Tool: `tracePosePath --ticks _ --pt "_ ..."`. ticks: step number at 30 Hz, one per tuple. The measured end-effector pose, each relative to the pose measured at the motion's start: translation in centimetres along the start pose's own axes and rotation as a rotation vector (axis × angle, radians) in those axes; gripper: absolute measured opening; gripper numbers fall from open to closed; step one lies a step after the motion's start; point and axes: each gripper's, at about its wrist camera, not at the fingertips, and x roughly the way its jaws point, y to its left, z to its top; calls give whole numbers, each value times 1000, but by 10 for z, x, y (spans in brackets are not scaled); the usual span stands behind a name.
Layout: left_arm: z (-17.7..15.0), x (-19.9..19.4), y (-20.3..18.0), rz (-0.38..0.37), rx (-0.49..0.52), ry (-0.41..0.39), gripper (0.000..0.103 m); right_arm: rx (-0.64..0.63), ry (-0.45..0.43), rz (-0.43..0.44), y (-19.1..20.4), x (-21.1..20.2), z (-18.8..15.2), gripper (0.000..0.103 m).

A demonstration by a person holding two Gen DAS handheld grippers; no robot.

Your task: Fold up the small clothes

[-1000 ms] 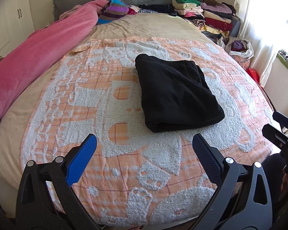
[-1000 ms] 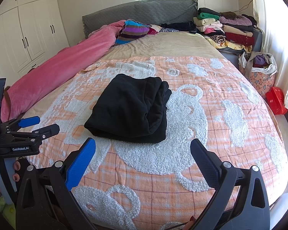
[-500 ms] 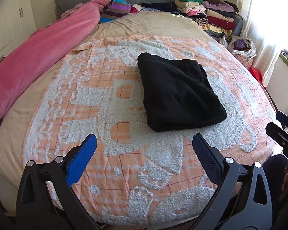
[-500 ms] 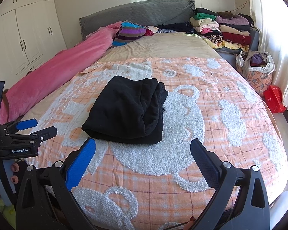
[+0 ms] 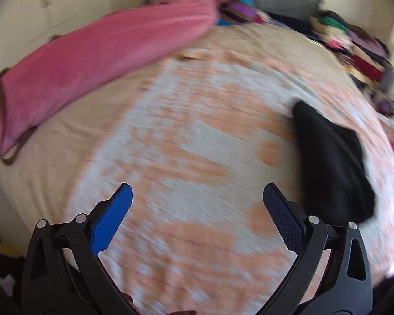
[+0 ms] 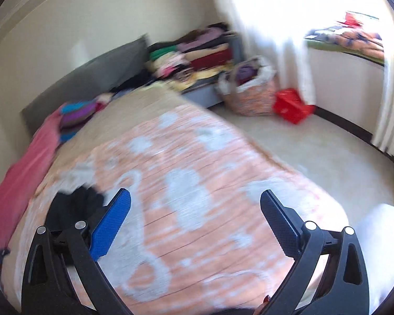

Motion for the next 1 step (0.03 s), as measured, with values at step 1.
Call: tracePosePath --ticks 1 --pt "8 9 16 31 -19 -4 94 63 -21 -107 -43 3 6 98"
